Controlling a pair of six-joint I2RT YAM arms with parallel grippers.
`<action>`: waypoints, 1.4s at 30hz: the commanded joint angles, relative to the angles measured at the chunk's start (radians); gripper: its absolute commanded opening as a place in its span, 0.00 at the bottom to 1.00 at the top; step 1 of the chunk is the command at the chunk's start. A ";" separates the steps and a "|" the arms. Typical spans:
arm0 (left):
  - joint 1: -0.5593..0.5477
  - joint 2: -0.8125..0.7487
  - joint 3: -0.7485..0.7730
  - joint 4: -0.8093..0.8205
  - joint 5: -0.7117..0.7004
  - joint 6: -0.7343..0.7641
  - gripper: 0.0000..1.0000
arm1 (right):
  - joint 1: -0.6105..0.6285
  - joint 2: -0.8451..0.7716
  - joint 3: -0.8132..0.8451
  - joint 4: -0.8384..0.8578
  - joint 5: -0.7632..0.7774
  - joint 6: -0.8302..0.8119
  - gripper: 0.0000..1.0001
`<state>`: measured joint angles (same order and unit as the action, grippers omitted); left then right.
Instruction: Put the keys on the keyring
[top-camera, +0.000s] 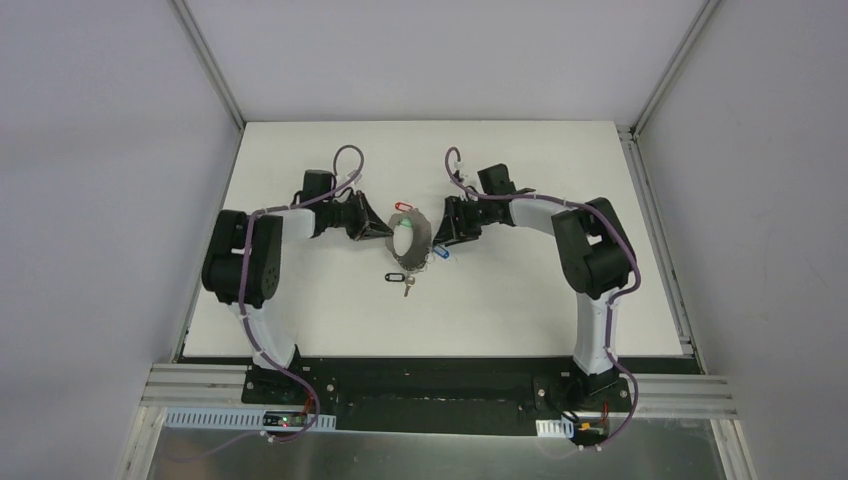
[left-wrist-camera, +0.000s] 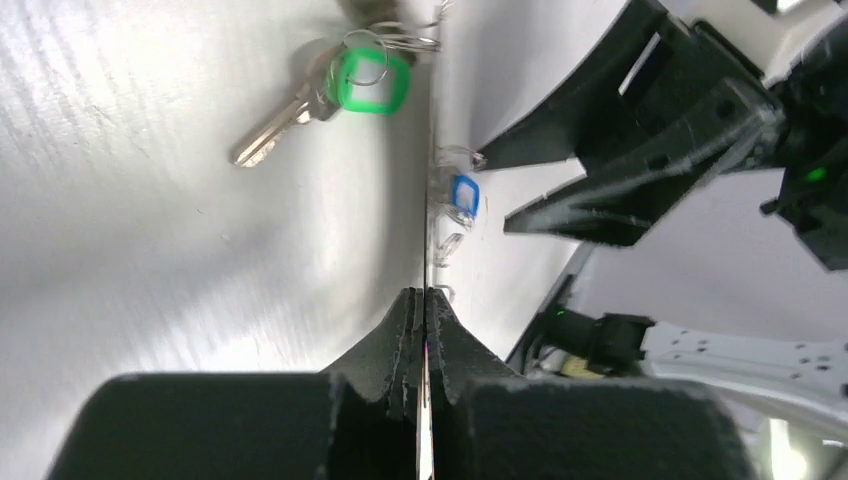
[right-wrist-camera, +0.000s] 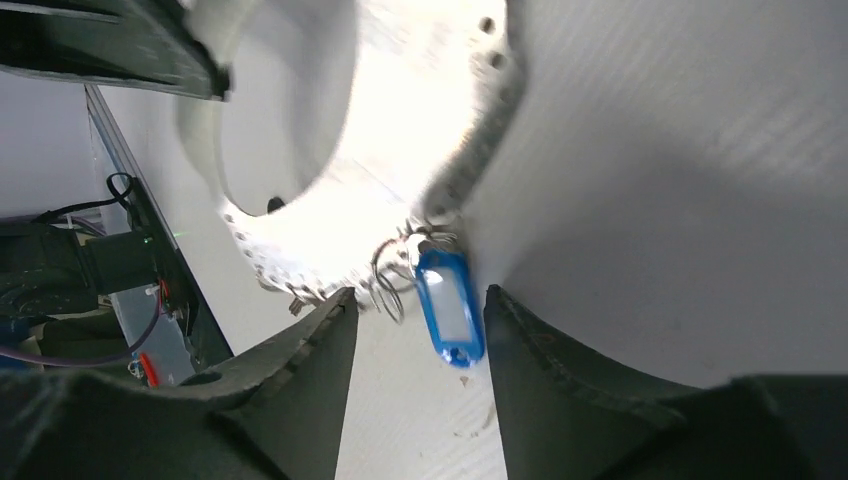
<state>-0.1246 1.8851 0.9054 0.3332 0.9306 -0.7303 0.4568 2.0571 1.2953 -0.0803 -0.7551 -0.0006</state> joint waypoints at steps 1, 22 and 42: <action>-0.006 -0.234 0.154 -0.496 -0.149 0.366 0.00 | -0.057 -0.125 -0.018 -0.020 -0.033 -0.014 0.54; -0.257 -0.288 0.505 -0.907 -0.292 0.500 0.00 | -0.217 -0.417 -0.102 -0.067 0.028 -0.112 0.54; -0.121 -0.053 0.319 -0.657 -0.217 0.374 0.00 | -0.322 -0.414 -0.179 -0.022 -0.033 -0.074 0.54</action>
<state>-0.2966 1.8038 1.2598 -0.3504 0.7040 -0.3561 0.1417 1.6466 1.1175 -0.1307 -0.7498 -0.0853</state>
